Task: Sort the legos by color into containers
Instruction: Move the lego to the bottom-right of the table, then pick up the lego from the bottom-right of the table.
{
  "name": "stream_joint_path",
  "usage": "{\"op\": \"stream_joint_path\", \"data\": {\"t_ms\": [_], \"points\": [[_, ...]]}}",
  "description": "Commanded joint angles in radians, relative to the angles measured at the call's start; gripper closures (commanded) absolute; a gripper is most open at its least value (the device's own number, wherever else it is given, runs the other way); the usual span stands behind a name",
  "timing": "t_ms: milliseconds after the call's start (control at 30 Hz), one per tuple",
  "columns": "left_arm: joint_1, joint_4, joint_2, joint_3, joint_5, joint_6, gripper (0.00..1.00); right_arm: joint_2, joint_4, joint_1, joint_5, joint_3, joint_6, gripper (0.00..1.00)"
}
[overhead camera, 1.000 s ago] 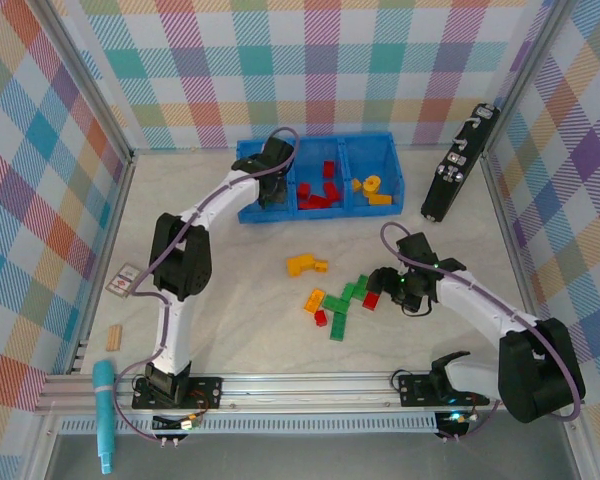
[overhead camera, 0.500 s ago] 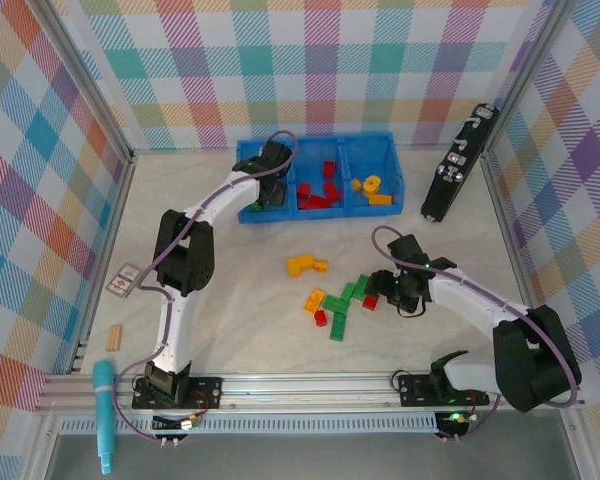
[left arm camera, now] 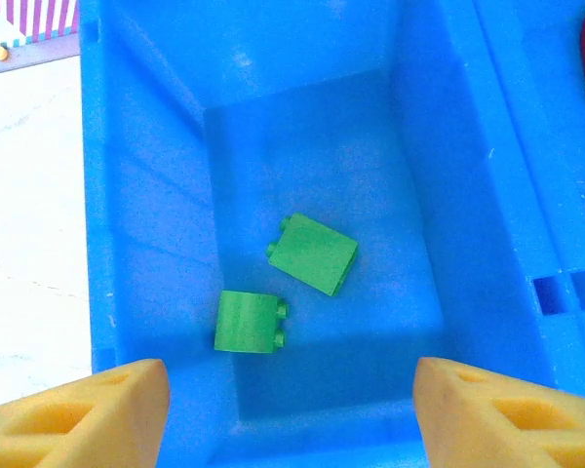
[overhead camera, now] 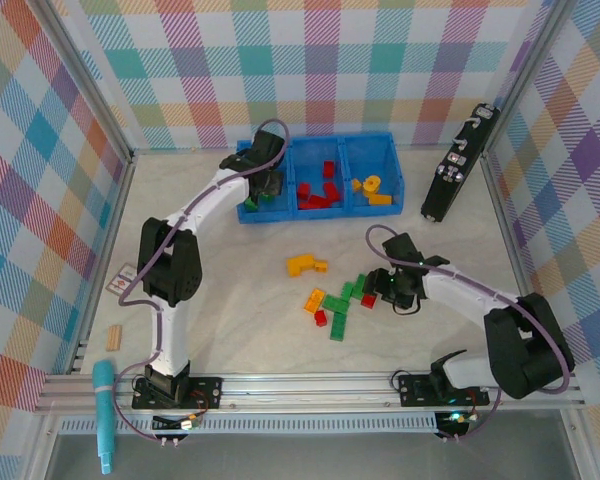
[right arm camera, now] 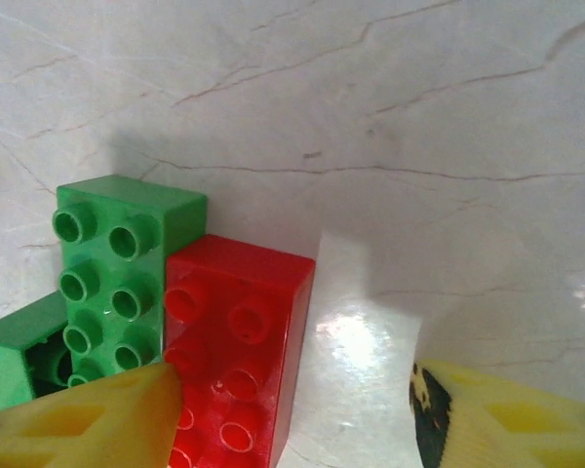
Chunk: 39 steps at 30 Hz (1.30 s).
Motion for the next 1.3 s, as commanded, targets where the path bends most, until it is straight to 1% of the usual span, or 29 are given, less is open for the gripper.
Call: {"op": "stream_joint_path", "data": {"t_ms": [0,67,133,167,233,467,567,733,833,1000,1133,1267], "points": [[0.014,0.012,-0.046,-0.026,0.001,0.004,0.33,0.057,-0.003,0.012,0.020,0.007,-0.002,0.44],[0.014,0.012,-0.054,-0.029,-0.002,0.005,0.33,0.076,-0.031,0.014,0.036,0.017,-0.009,0.53],[0.015,0.017,-0.068,-0.044,-0.007,0.011,0.33,0.081,-0.077,0.014,0.078,0.019,-0.015,0.60],[0.015,0.019,-0.074,-0.049,-0.010,0.012,0.33,0.077,-0.099,0.014,0.097,0.020,-0.020,0.61],[0.015,0.021,-0.085,-0.057,-0.013,0.013,0.33,0.063,-0.160,0.014,0.147,0.020,-0.021,0.61],[0.015,0.032,-0.114,-0.082,-0.007,0.011,0.33,-0.038,-0.288,0.013,0.200,0.043,-0.023,0.62],[0.015,0.034,-0.125,-0.087,-0.005,0.009,0.33,-0.070,-0.311,0.014,0.188,0.055,-0.016,0.60],[0.015,0.044,-0.151,-0.100,-0.002,0.009,0.33,-0.144,-0.283,0.014,0.128,0.056,-0.013,0.50],[0.015,0.049,-0.163,-0.104,0.001,0.010,0.33,-0.153,-0.280,0.014,0.115,0.063,-0.015,0.45],[0.015,0.050,-0.169,-0.104,0.008,0.011,0.33,-0.127,-0.230,0.014,0.084,0.050,0.000,0.40],[0.015,0.045,-0.181,-0.102,0.009,0.017,0.33,-0.063,-0.183,0.013,0.060,0.047,0.008,0.35],[0.015,-0.011,-0.221,-0.075,0.041,0.009,0.33,0.004,-0.154,0.014,0.058,0.049,0.010,0.34]]}}
